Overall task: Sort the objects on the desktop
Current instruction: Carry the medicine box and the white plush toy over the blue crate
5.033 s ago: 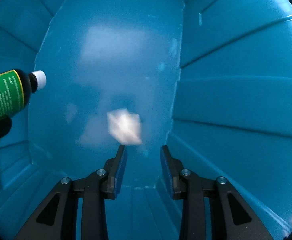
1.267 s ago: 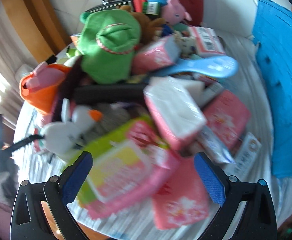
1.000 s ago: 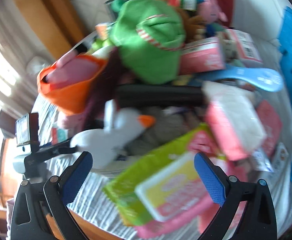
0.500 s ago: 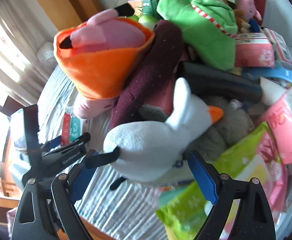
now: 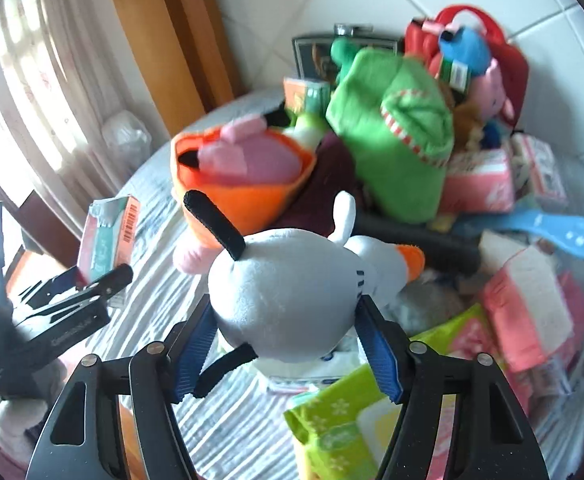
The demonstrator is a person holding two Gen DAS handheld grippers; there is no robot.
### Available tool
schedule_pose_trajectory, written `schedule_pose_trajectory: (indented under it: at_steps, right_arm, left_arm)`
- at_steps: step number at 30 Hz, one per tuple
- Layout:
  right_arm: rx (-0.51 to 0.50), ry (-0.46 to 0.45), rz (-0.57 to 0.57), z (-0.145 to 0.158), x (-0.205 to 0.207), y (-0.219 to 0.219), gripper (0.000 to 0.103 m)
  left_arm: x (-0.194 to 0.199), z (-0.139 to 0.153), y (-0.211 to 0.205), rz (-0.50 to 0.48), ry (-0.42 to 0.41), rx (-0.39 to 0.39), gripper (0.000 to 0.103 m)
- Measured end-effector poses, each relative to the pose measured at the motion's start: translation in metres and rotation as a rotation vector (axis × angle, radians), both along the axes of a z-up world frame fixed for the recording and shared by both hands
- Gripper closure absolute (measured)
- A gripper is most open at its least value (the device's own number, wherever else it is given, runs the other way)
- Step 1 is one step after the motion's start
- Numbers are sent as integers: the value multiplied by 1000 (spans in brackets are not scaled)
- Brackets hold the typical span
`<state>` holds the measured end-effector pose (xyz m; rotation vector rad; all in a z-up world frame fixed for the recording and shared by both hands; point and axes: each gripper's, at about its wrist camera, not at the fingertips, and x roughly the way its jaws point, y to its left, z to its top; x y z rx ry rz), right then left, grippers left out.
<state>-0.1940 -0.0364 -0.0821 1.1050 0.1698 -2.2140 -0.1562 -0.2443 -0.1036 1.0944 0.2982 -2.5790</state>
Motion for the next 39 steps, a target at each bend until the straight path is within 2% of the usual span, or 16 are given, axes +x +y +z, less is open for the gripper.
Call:
schedule_pose_trajectory:
  at_steps: [9,18,26,34,39]
  right_arm:
    - [-66,193,-102,66,6,47,35]
    - [-69,372,-265,126,17,145,34]
    - [-70,482,-417,182,0,278,34]
    - [-10,560,-546,234,-37,421,34]
    - [75,531,-633,246,-78,504,34]
  left_arm:
    - [-12,51,57,-146,133,-51,32]
    - [-33,93,152,-333,242,-69,32]
    - [-58,143,294,-508,321,-87,32]
    - [-92,198,456,-661,379,-88,32]
    - [-117,226,551,-736,357,-63,32]
